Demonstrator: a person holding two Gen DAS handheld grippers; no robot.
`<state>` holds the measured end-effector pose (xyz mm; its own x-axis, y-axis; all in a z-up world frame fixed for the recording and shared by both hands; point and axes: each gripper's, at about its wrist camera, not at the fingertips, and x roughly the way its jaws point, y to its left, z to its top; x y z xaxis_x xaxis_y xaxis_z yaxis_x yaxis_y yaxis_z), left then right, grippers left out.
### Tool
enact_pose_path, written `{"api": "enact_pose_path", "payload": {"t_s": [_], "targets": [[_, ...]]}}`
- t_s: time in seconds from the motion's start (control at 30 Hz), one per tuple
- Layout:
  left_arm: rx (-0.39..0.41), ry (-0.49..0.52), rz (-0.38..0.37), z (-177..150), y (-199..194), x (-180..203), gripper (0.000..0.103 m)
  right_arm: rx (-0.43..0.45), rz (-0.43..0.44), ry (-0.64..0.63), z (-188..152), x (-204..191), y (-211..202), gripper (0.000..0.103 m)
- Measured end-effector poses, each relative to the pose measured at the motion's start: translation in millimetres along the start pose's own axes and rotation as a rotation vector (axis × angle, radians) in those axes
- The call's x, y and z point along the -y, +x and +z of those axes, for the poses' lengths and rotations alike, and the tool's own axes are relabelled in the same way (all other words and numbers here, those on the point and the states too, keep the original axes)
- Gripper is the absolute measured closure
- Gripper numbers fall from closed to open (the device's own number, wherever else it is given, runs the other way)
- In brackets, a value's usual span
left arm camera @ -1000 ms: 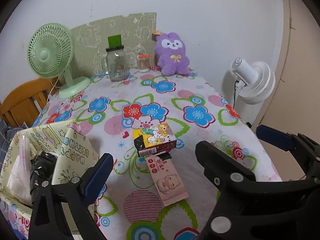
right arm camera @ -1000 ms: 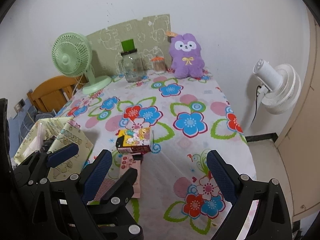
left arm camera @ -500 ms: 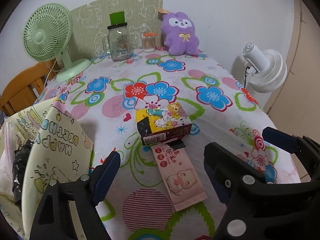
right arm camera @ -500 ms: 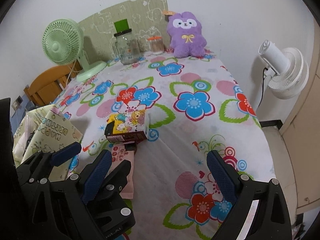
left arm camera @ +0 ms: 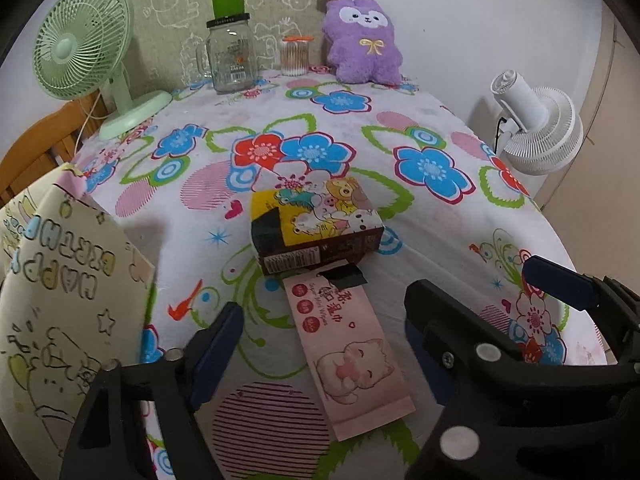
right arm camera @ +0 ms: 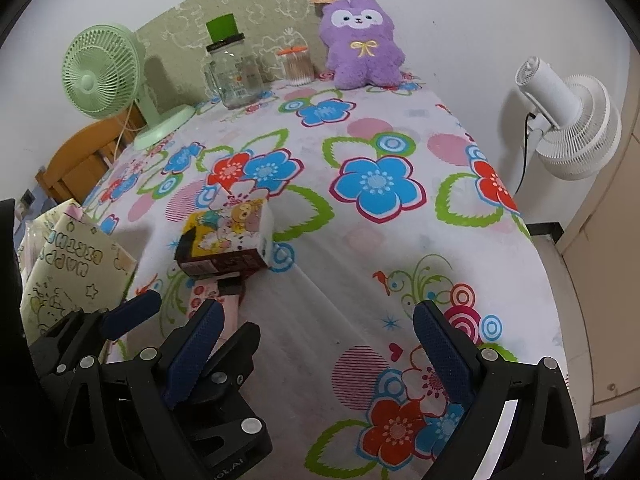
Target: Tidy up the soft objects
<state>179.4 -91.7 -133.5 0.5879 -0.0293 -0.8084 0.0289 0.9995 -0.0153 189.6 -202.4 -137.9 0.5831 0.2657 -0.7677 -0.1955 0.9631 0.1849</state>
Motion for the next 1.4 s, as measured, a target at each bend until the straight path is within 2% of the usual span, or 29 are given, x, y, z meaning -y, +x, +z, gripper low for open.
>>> {"api": "enact_pose_path", "payload": {"t_s": [0.07,0.2,0.33,0.4,0.6,0.93,1.07,1.4], "targets": [[-0.022,0.001,-0.022,-0.7,4.4,1.6,0.031,-0.007,-0.006,0.003,-0.6,1.9,2.6,0.006],[-0.006,0.016,-0.014,-2.0,2.9,6.0,0.042,-0.017,-0.005,0.002,-1.8,3.5,6.0,0.006],[-0.006,0.013,-0.022,-3.1,0.9,6.6,0.058,-0.018,-0.002,0.002,-2.0,2.5,6.4,0.006],[-0.010,0.014,-0.026,-3.9,-0.4,5.3,0.062,-0.018,0.000,0.000,-2.5,1.5,5.9,0.006],[-0.022,-0.003,-0.020,-6.0,-3.6,-1.1,0.064,-0.015,0.007,-0.007,-3.5,-4.7,2.7,0.006],[0.012,-0.038,0.025,-9.1,-19.0,-20.5,0.064,0.002,0.030,-0.053,-0.6,-26.8,-4.2,0.006],[0.029,-0.081,0.072,-8.5,-22.4,-31.1,0.064,0.007,0.042,-0.067,2.7,-35.7,-2.8,0.006],[-0.015,-0.163,0.081,-4.3,-11.0,-47.2,0.063,-0.004,0.050,-0.090,15.3,-50.4,14.2,0.006]]}}
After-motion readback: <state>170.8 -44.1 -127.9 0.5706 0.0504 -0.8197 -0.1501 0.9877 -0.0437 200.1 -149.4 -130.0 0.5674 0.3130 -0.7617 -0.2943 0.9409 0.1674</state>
